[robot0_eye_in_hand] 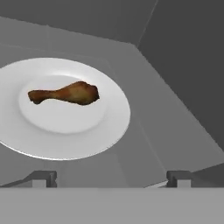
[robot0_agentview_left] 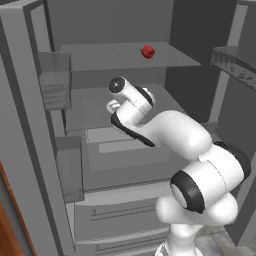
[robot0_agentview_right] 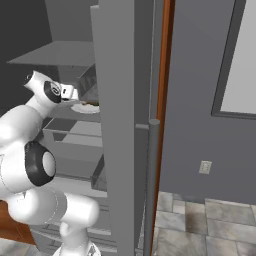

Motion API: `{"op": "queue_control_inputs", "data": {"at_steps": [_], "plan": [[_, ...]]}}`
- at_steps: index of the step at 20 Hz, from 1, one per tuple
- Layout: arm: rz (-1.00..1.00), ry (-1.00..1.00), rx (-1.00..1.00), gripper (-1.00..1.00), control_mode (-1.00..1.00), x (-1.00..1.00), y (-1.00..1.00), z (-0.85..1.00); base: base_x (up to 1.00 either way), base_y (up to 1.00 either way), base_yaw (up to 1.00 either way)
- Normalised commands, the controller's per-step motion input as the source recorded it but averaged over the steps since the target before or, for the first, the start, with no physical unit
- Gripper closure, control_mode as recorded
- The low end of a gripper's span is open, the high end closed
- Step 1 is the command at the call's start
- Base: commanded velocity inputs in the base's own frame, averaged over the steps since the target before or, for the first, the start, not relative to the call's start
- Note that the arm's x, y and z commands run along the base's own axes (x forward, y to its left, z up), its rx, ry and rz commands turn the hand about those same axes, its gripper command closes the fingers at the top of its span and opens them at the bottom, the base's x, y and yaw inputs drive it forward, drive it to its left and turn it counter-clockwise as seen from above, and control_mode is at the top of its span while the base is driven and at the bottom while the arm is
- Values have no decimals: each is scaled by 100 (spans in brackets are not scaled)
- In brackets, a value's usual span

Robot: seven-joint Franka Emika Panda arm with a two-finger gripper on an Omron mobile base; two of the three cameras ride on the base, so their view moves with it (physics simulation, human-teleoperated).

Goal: Transport the chicken drumstick from the fridge to the microwave and turn on the microwave.

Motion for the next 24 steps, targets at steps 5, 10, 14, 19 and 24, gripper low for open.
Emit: {"op": "queue_control_inputs", "data": {"at_steps": [5,10,14,19,24], "plan": [[-9,-10,23,-100,-100,11,-8,7,0,0,0],[-8,-1,29,-100,-100,8,-5,6,0,0,0],[-9,0,28,-100,-100,11,-10,-5,0,0,0],[-9,-2,9,-100,-100,21,0,-7,0,0,0],[-4,-2,0,-100,-100,18,4,-6,0,0,0]]}}
